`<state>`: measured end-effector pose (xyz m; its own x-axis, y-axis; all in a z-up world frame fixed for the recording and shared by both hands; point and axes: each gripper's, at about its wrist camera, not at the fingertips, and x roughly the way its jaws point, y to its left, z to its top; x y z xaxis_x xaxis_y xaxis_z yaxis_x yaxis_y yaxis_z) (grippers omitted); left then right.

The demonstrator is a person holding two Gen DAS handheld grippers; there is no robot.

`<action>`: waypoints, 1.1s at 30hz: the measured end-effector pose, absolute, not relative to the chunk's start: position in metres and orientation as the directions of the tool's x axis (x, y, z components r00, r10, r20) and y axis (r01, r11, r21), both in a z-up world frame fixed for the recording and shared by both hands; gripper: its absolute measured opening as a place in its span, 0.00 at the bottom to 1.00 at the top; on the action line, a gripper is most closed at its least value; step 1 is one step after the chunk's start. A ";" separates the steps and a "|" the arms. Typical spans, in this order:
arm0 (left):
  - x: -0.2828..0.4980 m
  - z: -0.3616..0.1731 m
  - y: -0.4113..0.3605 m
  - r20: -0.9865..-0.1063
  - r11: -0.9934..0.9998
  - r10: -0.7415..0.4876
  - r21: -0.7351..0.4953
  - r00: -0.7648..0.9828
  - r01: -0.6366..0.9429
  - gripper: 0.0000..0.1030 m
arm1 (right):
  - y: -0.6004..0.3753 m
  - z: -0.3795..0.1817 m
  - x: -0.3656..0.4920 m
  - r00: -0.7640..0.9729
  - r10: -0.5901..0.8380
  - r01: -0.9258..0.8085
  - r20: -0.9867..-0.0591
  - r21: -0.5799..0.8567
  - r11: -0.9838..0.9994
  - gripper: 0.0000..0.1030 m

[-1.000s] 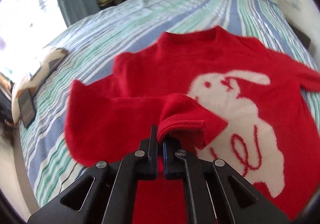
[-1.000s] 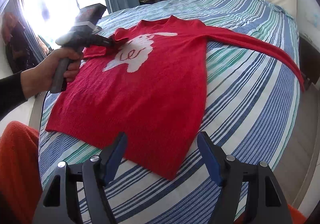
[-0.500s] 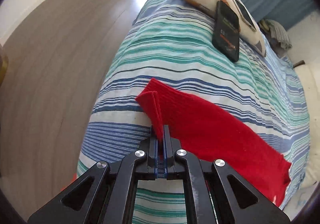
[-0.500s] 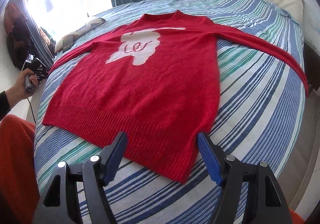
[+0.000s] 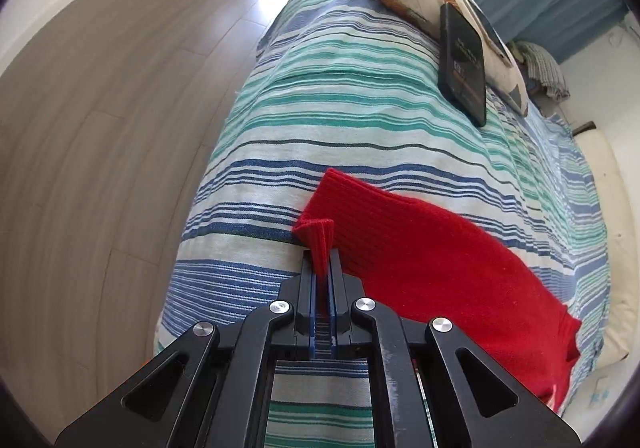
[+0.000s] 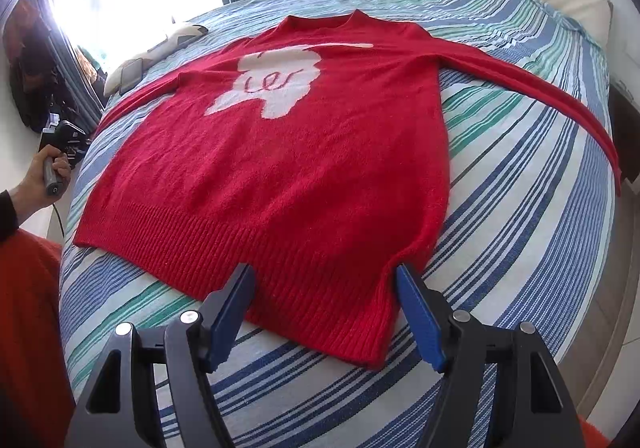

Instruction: Fold small clothes

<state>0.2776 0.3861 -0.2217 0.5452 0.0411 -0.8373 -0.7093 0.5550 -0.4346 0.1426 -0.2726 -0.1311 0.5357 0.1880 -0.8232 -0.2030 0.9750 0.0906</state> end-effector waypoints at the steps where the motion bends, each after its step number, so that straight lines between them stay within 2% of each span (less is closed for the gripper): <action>1: 0.279 -0.220 0.385 -0.842 0.566 0.053 -0.418 0.537 -0.711 0.03 | -0.273 -0.131 0.143 0.536 0.188 -0.203 -0.823 0.090 0.975 0.70; 33: 0.271 -0.227 0.396 -0.879 0.569 0.077 -0.349 0.471 -0.745 0.05 | -0.266 -0.135 0.142 0.536 0.159 -0.206 -0.829 0.054 0.977 0.70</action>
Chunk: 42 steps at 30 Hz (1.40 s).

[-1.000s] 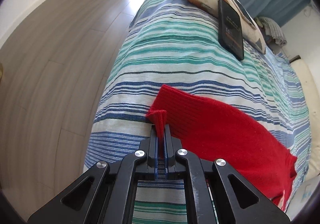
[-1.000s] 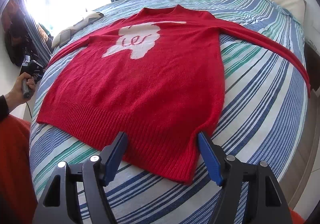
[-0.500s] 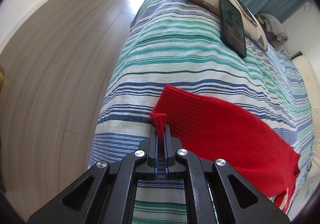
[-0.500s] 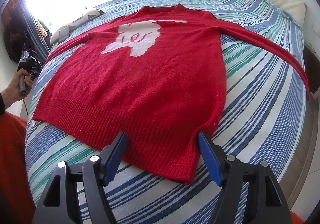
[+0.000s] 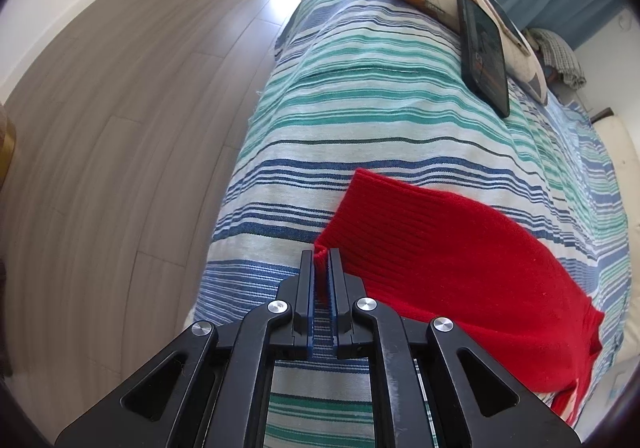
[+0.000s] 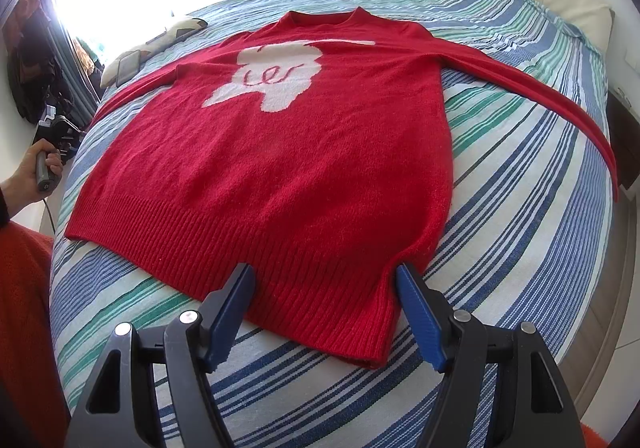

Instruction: Fold small clothes

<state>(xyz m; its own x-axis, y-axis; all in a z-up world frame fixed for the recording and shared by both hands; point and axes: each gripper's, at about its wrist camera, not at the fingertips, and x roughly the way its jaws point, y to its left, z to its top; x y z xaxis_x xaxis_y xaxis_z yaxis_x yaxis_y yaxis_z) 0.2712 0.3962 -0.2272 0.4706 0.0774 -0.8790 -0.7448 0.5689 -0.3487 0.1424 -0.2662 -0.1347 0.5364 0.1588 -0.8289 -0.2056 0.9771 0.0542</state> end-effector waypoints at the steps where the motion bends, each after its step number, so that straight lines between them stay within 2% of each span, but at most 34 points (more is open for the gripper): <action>1: 0.268 -0.228 0.398 -0.888 0.564 0.088 -0.330 0.452 -0.757 0.07 | -0.266 -0.135 0.142 0.536 0.159 -0.206 -0.829 0.054 0.977 0.70; 3: 0.258 -0.237 0.406 -0.930 0.521 0.129 -0.231 0.343 -0.822 0.05 | -0.266 -0.134 0.142 0.537 0.159 -0.206 -0.829 0.054 0.977 0.70; 5: 0.232 -0.258 0.423 -0.966 0.411 0.093 -0.182 0.239 -0.894 0.05 | -0.266 -0.134 0.142 0.537 0.159 -0.206 -0.829 0.053 0.977 0.71; 8: 0.192 -0.264 0.438 -0.975 0.280 0.030 -0.205 0.222 -0.938 0.03 | -0.266 -0.133 0.139 0.538 0.159 -0.212 -0.828 0.049 0.976 0.71; 10: 0.187 -0.239 0.431 -0.960 0.355 0.057 -0.236 0.273 -0.905 0.05 | -0.269 -0.128 0.136 0.545 0.167 -0.212 -0.822 0.058 0.976 0.71; 12: 0.189 -0.203 0.407 -0.940 0.497 0.111 -0.228 0.322 -0.837 0.12 | -0.277 -0.122 0.132 0.557 0.180 -0.197 -0.811 0.081 0.977 0.71; 13: 0.189 -0.185 0.390 -0.926 0.569 0.126 -0.227 0.357 -0.790 0.23 | -0.282 -0.117 0.130 0.564 0.182 -0.183 -0.805 0.093 0.979 0.71; 15: 0.182 -0.150 0.348 -0.892 0.703 0.130 -0.224 0.432 -0.675 0.38 | -0.294 -0.107 0.124 0.585 0.176 -0.143 -0.792 0.113 0.983 0.71; 16: 0.176 -0.137 0.323 -0.877 0.760 0.113 -0.226 0.467 -0.610 0.45 | -0.300 -0.101 0.121 0.598 0.164 -0.120 -0.784 0.115 0.986 0.71; 18: 0.163 -0.118 0.271 -0.853 0.851 0.037 -0.247 0.521 -0.464 0.50 | -0.311 -0.090 0.114 0.620 0.134 -0.076 -0.773 0.110 0.991 0.72; 21: 0.151 -0.107 0.187 -0.837 0.944 -0.090 -0.245 0.539 -0.223 0.51 | -0.321 -0.081 0.108 0.636 0.113 -0.024 -0.763 0.127 0.992 0.74; 25: 0.148 -0.116 0.087 -0.841 0.986 -0.145 -0.164 0.521 0.011 0.51 | -0.320 -0.078 0.114 0.637 0.146 -0.014 -0.757 0.178 0.984 0.74; 29: 0.145 -0.144 0.045 -0.885 0.997 -0.078 -0.056 0.459 0.062 0.48 | -0.314 -0.100 0.130 0.566 0.173 -0.019 -0.806 0.197 0.980 0.74; 31: 0.130 -0.135 0.053 -0.870 0.994 -0.108 -0.089 0.481 0.062 0.50 | -0.322 -0.103 0.123 0.555 0.171 0.023 -0.814 0.221 0.975 0.74; 32: 0.124 -0.132 0.064 -0.859 0.990 -0.141 -0.132 0.491 0.053 0.64 | -0.330 -0.100 0.115 0.581 0.177 0.036 -0.795 0.242 0.970 0.75; 33: 0.118 -0.128 0.075 -0.847 0.985 -0.163 -0.168 0.506 0.036 0.74 | -0.338 -0.097 0.108 0.597 0.178 0.048 -0.782 0.256 0.966 0.76; 34: 0.117 -0.129 0.081 -0.834 0.981 -0.173 -0.194 0.524 0.016 0.87 | -0.346 -0.096 0.102 0.606 0.183 0.058 -0.774 0.272 0.960 0.81; 38: 0.134 -0.140 0.088 -0.822 0.956 -0.254 -0.295 0.510 0.002 0.86 | -0.370 -0.111 0.098 0.590 0.332 0.084 -0.736 0.465 0.881 0.82; 39: 0.138 -0.145 0.085 -0.825 0.954 -0.262 -0.301 0.500 0.002 0.83 | -0.371 -0.115 0.100 0.585 0.356 0.091 -0.729 0.495 0.864 0.82; 41: 0.146 -0.154 0.074 -0.845 0.959 -0.256 -0.283 0.469 0.013 0.67 | -0.365 -0.120 0.106 0.580 0.393 0.065 -0.714 0.521 0.851 0.82; 42: 0.148 -0.156 0.069 -0.850 0.965 -0.242 -0.263 0.468 0.020 0.64 | -0.359 -0.122 0.111 0.567 0.407 0.044 -0.716 0.521 0.853 0.82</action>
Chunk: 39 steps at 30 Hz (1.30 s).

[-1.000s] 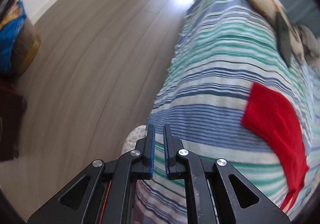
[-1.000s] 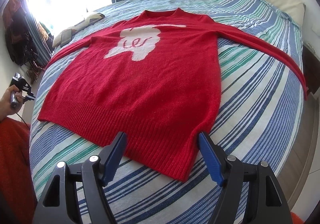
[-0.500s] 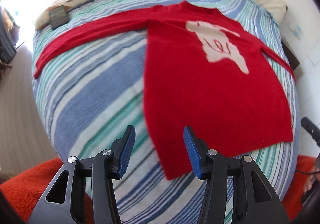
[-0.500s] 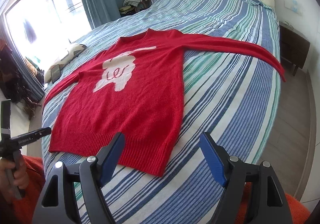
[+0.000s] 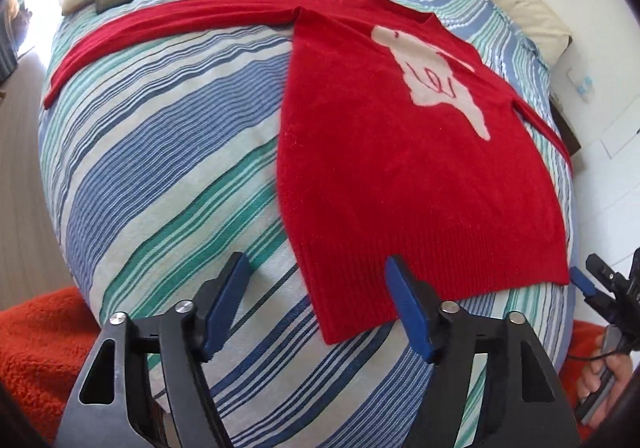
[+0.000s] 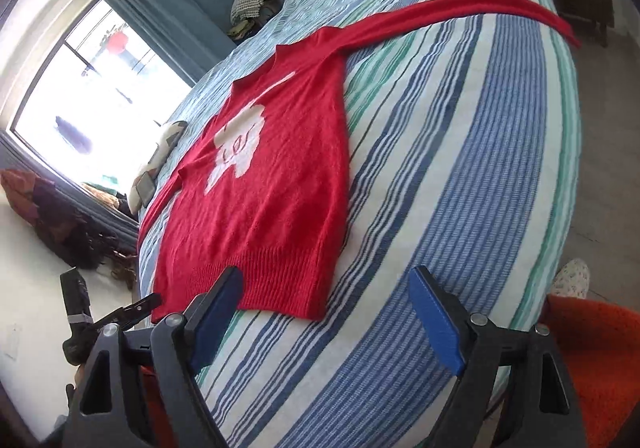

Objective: Fold small clothes
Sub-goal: 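Grasp the hem with both tools and straighten the sweater body, then grasp a sleeve cuff with the right tool and fold it across the chest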

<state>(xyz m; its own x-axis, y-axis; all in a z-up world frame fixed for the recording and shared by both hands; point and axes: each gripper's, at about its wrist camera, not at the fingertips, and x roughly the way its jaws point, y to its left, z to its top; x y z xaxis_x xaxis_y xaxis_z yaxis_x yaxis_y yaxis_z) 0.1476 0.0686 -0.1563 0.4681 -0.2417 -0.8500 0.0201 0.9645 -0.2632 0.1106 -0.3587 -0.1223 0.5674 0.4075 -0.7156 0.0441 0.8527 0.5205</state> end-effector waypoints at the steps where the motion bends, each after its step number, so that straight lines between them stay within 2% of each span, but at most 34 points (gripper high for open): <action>1: 0.149 -0.157 0.063 -0.851 0.969 -0.227 -0.244 0.473 0.026 0.54 | -0.351 -0.126 0.116 0.547 0.429 0.018 -0.718 0.523 0.852 0.80; 2: 0.151 -0.157 0.061 -0.850 0.969 -0.231 -0.242 0.474 0.037 0.42 | -0.344 -0.131 0.120 0.522 0.455 -0.008 -0.721 0.529 0.848 0.69; 3: 0.153 -0.159 0.059 -0.853 0.966 -0.245 -0.253 0.462 0.045 0.02 | -0.337 -0.135 0.124 0.498 0.464 -0.023 -0.733 0.523 0.852 0.56; 4: 0.156 -0.159 0.059 -0.855 0.963 -0.253 -0.266 0.452 0.035 0.04 | -0.333 -0.140 0.128 0.480 0.450 -0.019 -0.753 0.504 0.863 0.17; 5: 0.155 -0.158 0.062 -0.854 0.962 -0.253 -0.273 0.454 0.023 0.03 | -0.332 -0.142 0.129 0.471 0.433 0.000 -0.768 0.491 0.871 0.05; 10: 0.129 -0.135 0.077 -0.850 0.960 -0.267 -0.278 0.454 0.044 0.03 | -0.351 -0.122 0.094 0.500 0.402 0.056 -0.767 0.492 0.869 0.04; 14: 0.135 -0.157 0.058 -0.890 0.982 -0.190 -0.179 0.414 0.064 0.03 | -0.349 -0.142 0.100 0.453 0.396 0.088 -0.799 0.482 0.872 0.04; 18: 0.134 -0.156 0.057 -0.891 0.987 -0.161 -0.149 0.424 0.062 0.05 | -0.342 -0.146 0.104 0.449 0.373 0.077 -0.812 0.451 0.889 0.04; 21: 0.129 -0.152 0.058 -0.889 0.990 -0.141 -0.126 0.435 0.063 0.14 | -0.343 -0.145 0.102 0.457 0.379 0.073 -0.805 0.459 0.885 0.06; 22: 0.126 -0.150 0.059 -0.890 0.991 -0.135 -0.122 0.436 0.058 0.25 | -0.347 -0.145 0.101 0.458 0.387 0.076 -0.800 0.469 0.880 0.06; 23: 0.122 -0.146 0.061 -0.888 0.991 -0.132 -0.121 0.441 0.053 0.43 | -0.348 -0.145 0.100 0.461 0.393 0.078 -0.796 0.477 0.875 0.08; 25: 0.114 -0.136 0.064 -0.874 0.992 -0.121 -0.118 0.471 0.036 0.59 | -0.351 -0.143 0.096 0.462 0.403 0.076 -0.790 0.488 0.869 0.14; 27: 0.107 -0.124 0.070 -0.852 0.994 -0.102 -0.109 0.514 0.017 0.61 | -0.355 -0.137 0.089 0.472 0.402 0.077 -0.784 0.491 0.868 0.23; 29: 0.099 -0.112 0.080 -0.823 0.995 -0.070 -0.097 0.564 -0.018 0.68 | -0.364 -0.127 0.081 0.512 0.389 0.092 -0.766 0.499 0.862 0.48; 31: 0.096 -0.104 0.086 -0.798 0.994 -0.036 -0.091 0.602 -0.062 0.71 | -0.381 -0.112 0.073 0.582 0.355 0.125 -0.732 0.511 0.850 0.57; 35: 0.104 -0.096 0.083 -0.762 0.992 -0.031 -0.102 0.647 -0.072 0.71 | -0.433 -0.083 0.080 0.714 0.335 0.159 -0.615 0.607 0.778 0.57; 39: 0.109 -0.102 0.049 -0.762 0.999 -0.048 -0.044 0.646 0.022 0.73 | -0.509 -0.069 0.121 0.791 0.305 0.226 -0.531 0.716 0.660 0.57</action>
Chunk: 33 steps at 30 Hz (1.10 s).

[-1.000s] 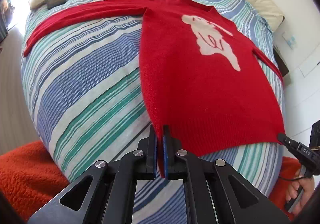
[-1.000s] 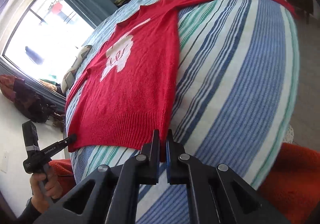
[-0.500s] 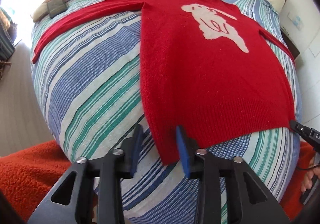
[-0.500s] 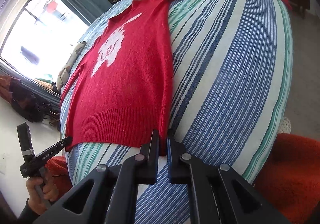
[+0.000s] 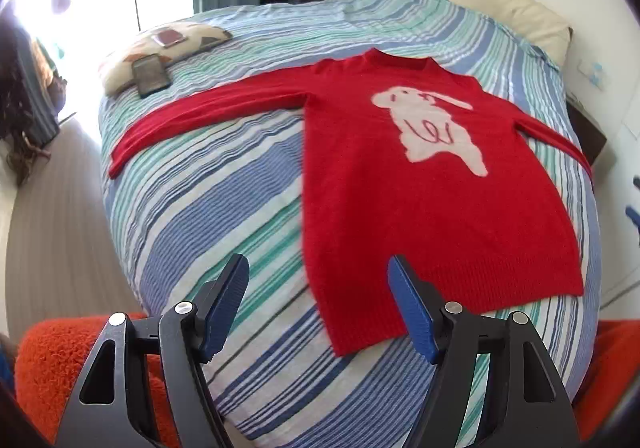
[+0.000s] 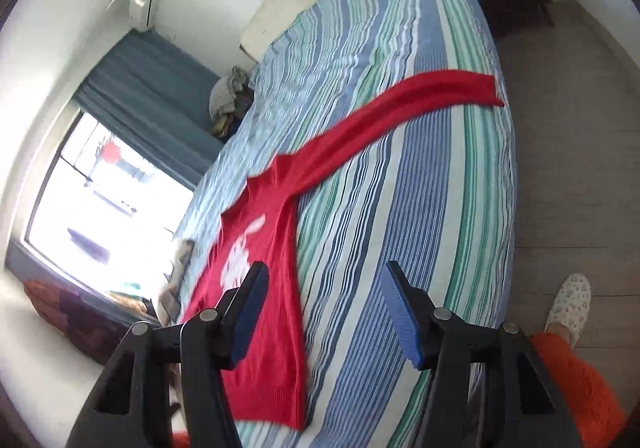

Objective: Fold small clothes
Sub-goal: 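Grasp a sleeve cuff with the right tool and fold it across the chest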

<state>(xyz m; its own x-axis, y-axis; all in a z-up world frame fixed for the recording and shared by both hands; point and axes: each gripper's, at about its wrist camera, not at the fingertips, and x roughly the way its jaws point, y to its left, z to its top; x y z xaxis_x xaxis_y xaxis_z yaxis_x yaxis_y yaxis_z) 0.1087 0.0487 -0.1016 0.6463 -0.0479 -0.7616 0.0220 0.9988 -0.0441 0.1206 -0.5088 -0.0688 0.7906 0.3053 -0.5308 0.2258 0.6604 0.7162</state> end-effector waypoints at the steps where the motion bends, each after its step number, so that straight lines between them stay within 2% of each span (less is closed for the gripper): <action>1: 0.109 -0.105 0.038 -0.764 0.998 -0.052 -0.022 0.643 0.055 0.73 | -0.529 -0.071 0.133 0.801 0.295 0.254 -0.522 0.741 0.621 0.57; 5: 0.109 -0.116 0.000 -0.770 0.986 -0.058 0.056 0.635 0.157 0.74 | -0.588 -0.099 0.183 0.818 0.286 0.335 -0.499 0.817 0.469 0.57; 11: 0.112 -0.133 -0.026 -0.779 0.963 -0.027 0.147 0.627 0.225 0.74 | -0.622 -0.169 0.237 0.846 0.302 0.403 -0.439 0.898 0.177 0.57; 16: 0.118 -0.142 -0.023 -0.798 0.965 -0.024 0.140 0.602 0.224 0.76 | -0.638 -0.190 0.255 0.913 0.185 0.360 -0.364 0.931 0.060 0.57; 19: 0.121 -0.144 -0.020 -0.804 0.970 -0.027 0.123 0.593 0.212 0.78 | -0.643 -0.192 0.263 0.921 0.144 0.359 -0.363 0.932 0.051 0.56; 22: 0.122 -0.144 -0.017 -0.808 0.972 -0.030 0.113 0.588 0.205 0.79 | -0.645 -0.184 0.271 0.911 0.142 0.372 -0.386 0.921 0.115 0.52; 23: 0.122 -0.144 -0.016 -0.809 0.973 -0.029 0.113 0.587 0.204 0.79 | -0.645 -0.180 0.274 0.904 0.141 0.384 -0.403 0.912 0.145 0.46; 24: 0.122 -0.144 -0.016 -0.809 0.973 -0.028 0.114 0.587 0.203 0.79 | -0.646 -0.174 0.276 0.892 0.135 0.404 -0.430 0.896 0.183 0.38; 25: 0.121 -0.144 -0.016 -0.809 0.972 -0.027 0.115 0.587 0.203 0.79 | -0.646 -0.166 0.277 0.878 0.127 0.427 -0.462 0.874 0.232 0.15; 26: 0.121 -0.143 -0.015 -0.808 0.972 -0.029 0.113 0.588 0.204 0.79 | -0.647 -0.155 0.280 0.856 0.114 0.454 -0.504 0.840 0.297 0.07; 29: 0.118 -0.139 -0.015 -0.805 0.973 -0.048 0.097 0.591 0.211 0.79 | -0.631 -0.099 0.297 0.830 0.065 0.438 -0.554 0.718 0.541 0.07; 31: 0.116 -0.136 -0.016 -0.802 0.972 -0.069 0.079 0.593 0.220 0.79 | -0.603 -0.053 0.313 0.845 0.075 0.349 -0.530 0.651 0.675 0.07; 33: 0.115 -0.134 -0.017 -0.798 0.970 -0.084 0.072 0.597 0.233 0.79 | -0.557 -0.013 0.332 0.855 0.152 0.209 -0.497 0.597 0.775 0.07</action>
